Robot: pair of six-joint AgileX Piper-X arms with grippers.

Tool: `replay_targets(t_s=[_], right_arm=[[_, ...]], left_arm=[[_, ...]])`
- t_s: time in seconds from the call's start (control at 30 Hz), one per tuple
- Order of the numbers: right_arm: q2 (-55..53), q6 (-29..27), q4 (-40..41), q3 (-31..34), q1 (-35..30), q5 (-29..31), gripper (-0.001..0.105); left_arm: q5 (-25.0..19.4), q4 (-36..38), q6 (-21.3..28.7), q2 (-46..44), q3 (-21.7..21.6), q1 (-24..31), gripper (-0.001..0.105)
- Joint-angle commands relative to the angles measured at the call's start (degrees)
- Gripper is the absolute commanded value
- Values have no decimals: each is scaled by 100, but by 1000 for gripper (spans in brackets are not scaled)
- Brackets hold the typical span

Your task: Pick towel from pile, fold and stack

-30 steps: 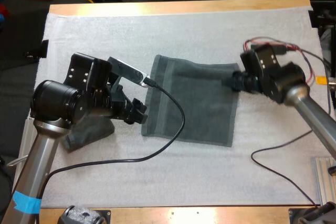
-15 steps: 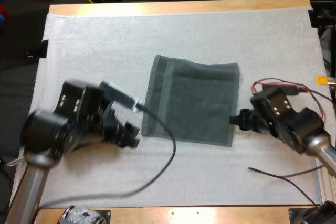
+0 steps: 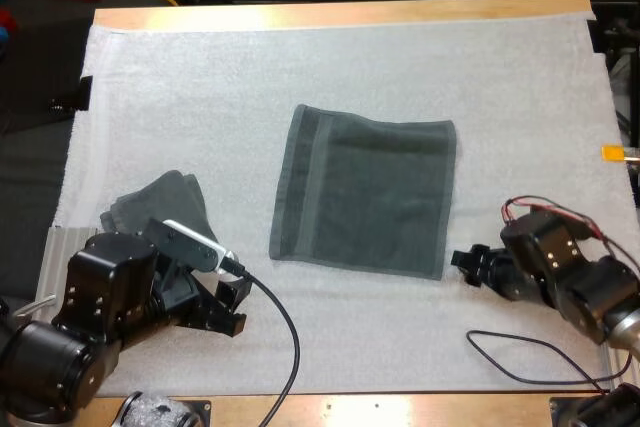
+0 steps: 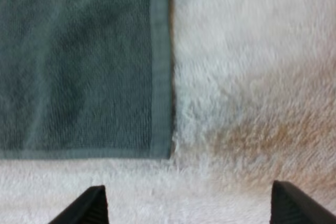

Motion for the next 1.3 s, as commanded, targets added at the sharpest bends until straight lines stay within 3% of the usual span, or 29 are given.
replay_targets(t_s=[0.0, 0.2, 0.4, 0.87, 1.1, 1.27], right_arm=[[-10, 173, -266, 180, 7, -267, 62], [-5, 986, -1814, 1052, 7, -612, 62], [-5, 1393, -2710, 1599, 7, -604, 62], [1271, 1867, -3845, 1670, 7, -806, 62], [1819, 1922, -4620, 1670, 7, -1267, 62], [1984, 2189, -4735, 1670, 7, -1288, 62]], left_arm=[[3, -59, -79, -15, 81, -29, 71], [21, -58, -299, -15, 265, -29, 71], [235, -108, -316, -15, 264, -29, 71], [301, -108, -338, -15, 264, -29, 71], [310, -108, -338, -15, 264, -29, 71], [410, -108, -338, -15, 264, -29, 71]])
